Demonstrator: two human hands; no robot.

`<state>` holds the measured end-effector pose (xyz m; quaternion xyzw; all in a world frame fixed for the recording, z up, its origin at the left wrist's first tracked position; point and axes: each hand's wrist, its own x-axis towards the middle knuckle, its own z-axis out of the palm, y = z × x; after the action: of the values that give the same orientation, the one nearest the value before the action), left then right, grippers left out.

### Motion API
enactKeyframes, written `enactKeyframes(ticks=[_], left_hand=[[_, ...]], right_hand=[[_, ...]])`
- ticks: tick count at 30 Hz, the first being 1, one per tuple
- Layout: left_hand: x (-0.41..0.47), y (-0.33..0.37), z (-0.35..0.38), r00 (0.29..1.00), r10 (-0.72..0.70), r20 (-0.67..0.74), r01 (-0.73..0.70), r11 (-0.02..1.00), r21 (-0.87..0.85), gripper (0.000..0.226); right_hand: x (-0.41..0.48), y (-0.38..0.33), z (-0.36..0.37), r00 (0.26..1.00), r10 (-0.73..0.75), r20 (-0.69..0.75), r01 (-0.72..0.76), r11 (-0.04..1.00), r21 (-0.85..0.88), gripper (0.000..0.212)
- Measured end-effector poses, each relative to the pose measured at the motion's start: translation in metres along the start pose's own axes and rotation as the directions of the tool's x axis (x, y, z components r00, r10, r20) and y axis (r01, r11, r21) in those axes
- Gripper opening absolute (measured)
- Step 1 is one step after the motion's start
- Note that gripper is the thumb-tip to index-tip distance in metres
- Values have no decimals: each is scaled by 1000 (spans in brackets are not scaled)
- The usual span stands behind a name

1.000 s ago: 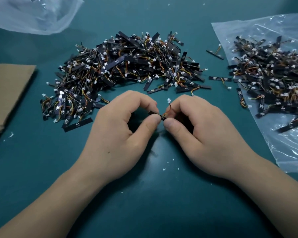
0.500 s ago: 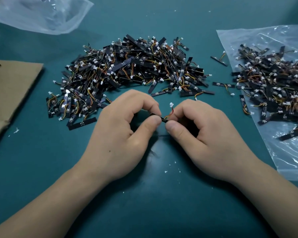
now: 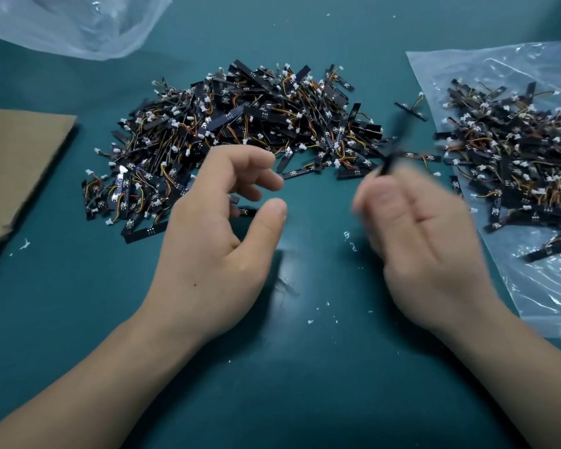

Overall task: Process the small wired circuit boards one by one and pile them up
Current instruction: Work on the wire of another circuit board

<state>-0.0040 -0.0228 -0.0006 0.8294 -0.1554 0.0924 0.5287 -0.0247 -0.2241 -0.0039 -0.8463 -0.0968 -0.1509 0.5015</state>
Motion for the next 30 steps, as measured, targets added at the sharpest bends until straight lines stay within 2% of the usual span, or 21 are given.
enactKeyframes(ticks=[1, 2, 3, 5, 7, 10, 12, 14, 16, 19, 22, 26, 30], left_hand=[[0, 0, 0, 1000, -8, 7, 8, 1000, 23, 26], [0, 0, 0, 1000, -14, 22, 13, 999, 47, 23], [0, -1, 0, 999, -17, 38, 15, 997, 70, 20], [-1, -1, -1, 999, -7, 51, 1, 994, 109, 16], [-1, 0, -1, 999, 10, 49, -17, 992, 128, 12], [-1, 1, 0, 998, 29, 47, -35, 990, 134, 10], [0, 1, 0, 998, 37, 50, -44, 990, 135, 9], [-1, 1, 1, 997, 42, 57, -49, 990, 135, 9], [-1, 1, 1, 997, 48, 67, -58, 988, 146, 10], [-1, 1, 2, 996, 38, 82, -49, 989, 141, 10], [-1, 1, 1, 996, 28, 90, -40, 990, 135, 10], [-1, 1, 1, 994, 8, 105, -21, 992, 126, 10], [-1, 3, 2, 989, 0, 146, -21, 990, 138, 12]], right_hand=[[1, 2, -2, 993, 40, -115, -26, 992, 121, 20], [3, 3, -3, 977, 92, -190, -56, 981, 185, 18], [5, 5, -3, 968, 128, -218, -89, 980, 178, 22], [7, 8, -2, 968, 141, -207, -141, 990, 16, 27], [5, 9, 3, 983, 122, -138, -154, 956, -251, 32], [4, 3, 10, 970, 236, 60, -154, 785, -600, 64], [5, 0, 11, 948, 269, 172, -79, 720, -690, 76], [4, -1, 8, 930, 232, 285, 18, 745, -667, 78], [2, -1, 5, 913, 184, 364, 66, 813, -578, 76], [3, 1, 5, 941, 179, 288, -3, 853, -522, 75], [7, 0, 8, 936, 310, 165, -144, 767, -626, 82], [9, 0, 14, 917, 373, 141, -149, 650, -745, 92], [8, 0, 14, 926, 366, 89, -188, 653, -734, 93]])
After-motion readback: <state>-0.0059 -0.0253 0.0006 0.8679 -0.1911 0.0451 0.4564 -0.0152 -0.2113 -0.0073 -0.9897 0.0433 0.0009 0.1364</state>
